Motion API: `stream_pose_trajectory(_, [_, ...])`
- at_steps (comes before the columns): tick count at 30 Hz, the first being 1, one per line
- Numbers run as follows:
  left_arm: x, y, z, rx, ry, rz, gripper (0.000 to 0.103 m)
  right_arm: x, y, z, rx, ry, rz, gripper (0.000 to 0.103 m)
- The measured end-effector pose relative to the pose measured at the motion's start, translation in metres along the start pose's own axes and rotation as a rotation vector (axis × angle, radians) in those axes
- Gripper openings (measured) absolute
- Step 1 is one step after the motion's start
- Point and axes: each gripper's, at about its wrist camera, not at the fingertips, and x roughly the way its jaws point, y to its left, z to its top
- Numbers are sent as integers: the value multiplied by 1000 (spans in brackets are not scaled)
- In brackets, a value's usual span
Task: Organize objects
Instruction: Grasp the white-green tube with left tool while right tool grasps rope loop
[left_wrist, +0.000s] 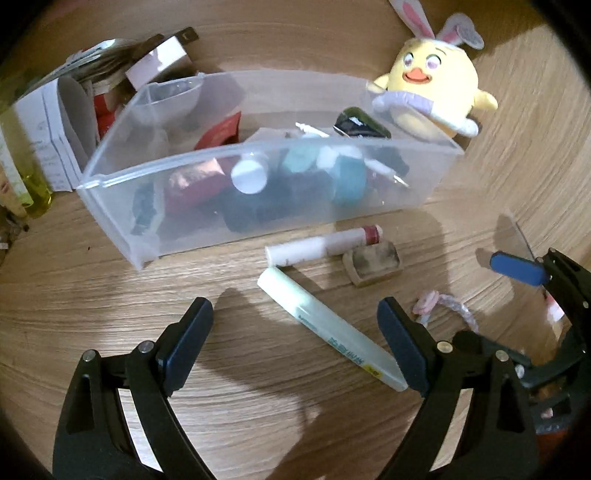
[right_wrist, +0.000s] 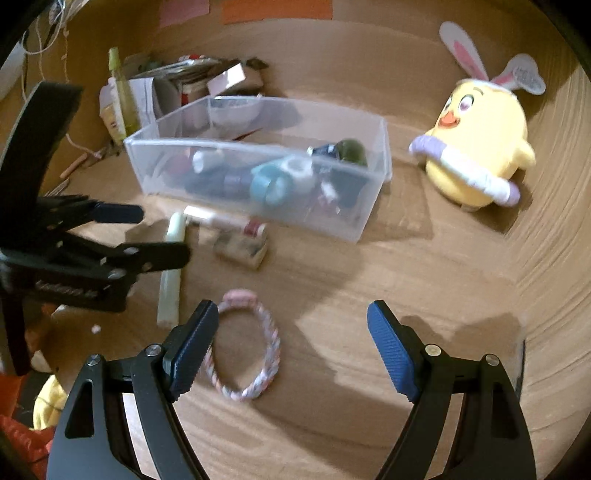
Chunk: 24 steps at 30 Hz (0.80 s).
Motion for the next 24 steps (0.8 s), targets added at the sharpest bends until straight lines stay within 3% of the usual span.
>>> stream_pose_trajectory(5, [-1, -1, -8, 37, 11, 11, 85, 9, 10, -6, -18, 44, 37, 81])
stream_pose_trajectory(12, [-9, 6, -17, 82, -3, 42, 59, 18, 20, 2, -53, 45, 53, 78])
stream_pose_trajectory(14, [-11, 9, -18, 84, -9, 49, 52, 21, 24, 2, -64, 50, 58, 59])
stream_pose_trajectory(18, [-12, 17, -16, 82, -16, 45, 35, 22, 24, 4, -57, 42, 73, 39])
stream_pose_trajectory(20, [-14, 21, -16, 78, -21, 34, 20, 23, 22, 5, -46, 37, 73, 26])
stream_pose_trajectory(24, [-17, 25, -19, 70, -26, 23, 15, 21, 20, 5, -34, 28, 81, 13])
